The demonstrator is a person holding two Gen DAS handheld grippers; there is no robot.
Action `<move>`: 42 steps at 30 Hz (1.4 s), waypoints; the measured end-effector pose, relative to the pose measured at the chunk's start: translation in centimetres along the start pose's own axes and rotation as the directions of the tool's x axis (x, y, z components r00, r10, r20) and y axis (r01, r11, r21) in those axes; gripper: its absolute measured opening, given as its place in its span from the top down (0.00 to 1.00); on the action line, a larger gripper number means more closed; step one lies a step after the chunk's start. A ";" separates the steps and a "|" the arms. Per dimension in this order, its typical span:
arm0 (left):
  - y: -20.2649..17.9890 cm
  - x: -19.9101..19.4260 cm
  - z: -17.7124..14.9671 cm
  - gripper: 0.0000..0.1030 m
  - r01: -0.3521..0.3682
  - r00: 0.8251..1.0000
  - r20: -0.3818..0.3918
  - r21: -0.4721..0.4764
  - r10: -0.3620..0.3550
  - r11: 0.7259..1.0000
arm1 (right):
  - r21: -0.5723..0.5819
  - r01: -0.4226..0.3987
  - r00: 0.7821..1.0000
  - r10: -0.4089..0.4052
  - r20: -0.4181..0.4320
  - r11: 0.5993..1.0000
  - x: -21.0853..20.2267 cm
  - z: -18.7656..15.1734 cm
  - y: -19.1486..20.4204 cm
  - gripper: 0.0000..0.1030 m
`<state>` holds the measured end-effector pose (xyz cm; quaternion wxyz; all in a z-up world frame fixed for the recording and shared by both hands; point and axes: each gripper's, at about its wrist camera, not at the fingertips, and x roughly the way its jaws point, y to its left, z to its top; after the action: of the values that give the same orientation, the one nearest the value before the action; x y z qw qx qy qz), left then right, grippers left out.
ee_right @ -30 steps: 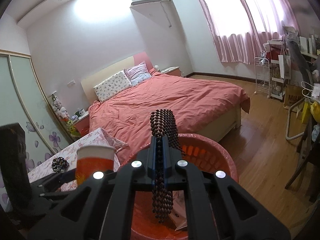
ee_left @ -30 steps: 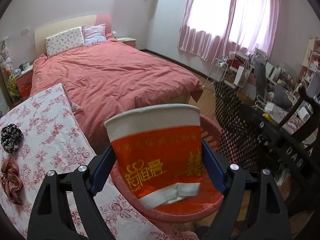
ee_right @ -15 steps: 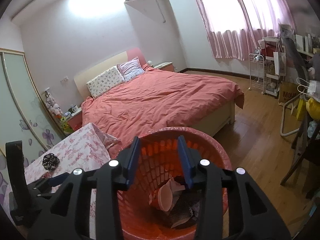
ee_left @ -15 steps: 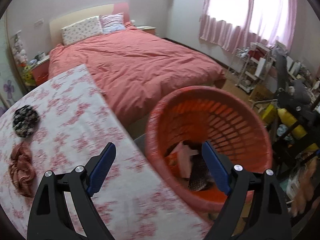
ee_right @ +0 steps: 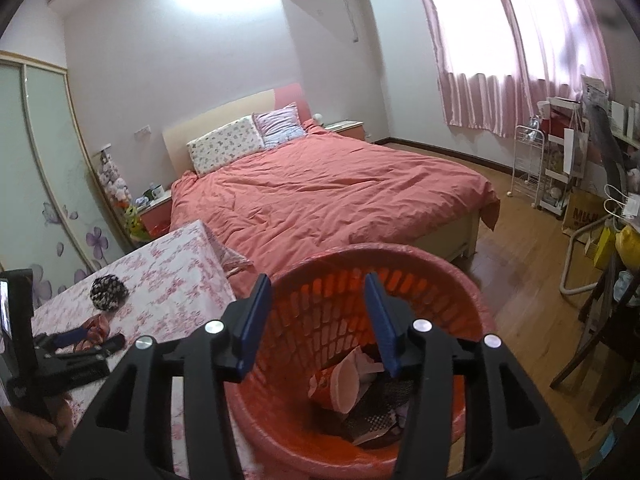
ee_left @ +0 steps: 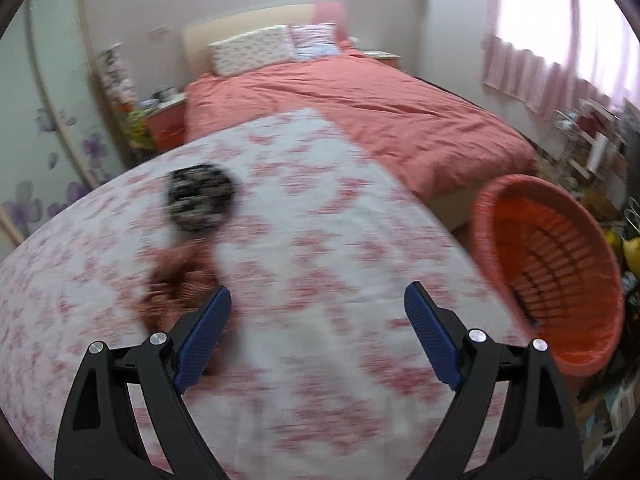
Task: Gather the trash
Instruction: 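Move both open tools back toward the bed, then grasp the brown plaid cloth on the bed with the left tool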
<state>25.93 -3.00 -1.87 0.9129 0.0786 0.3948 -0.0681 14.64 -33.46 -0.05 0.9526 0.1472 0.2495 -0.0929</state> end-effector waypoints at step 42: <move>10.2 3.2 -1.5 0.62 0.071 0.995 -0.047 -0.242 -0.085 0.968 | -0.223 -0.205 0.971 0.170 -0.165 0.953 3.1 -2.9 15.8 0.49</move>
<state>28.91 7.08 -4.33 0.9008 -0.0461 0.4286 -0.0534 19.98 -17.98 -0.30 0.9473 0.0610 0.3119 0.0396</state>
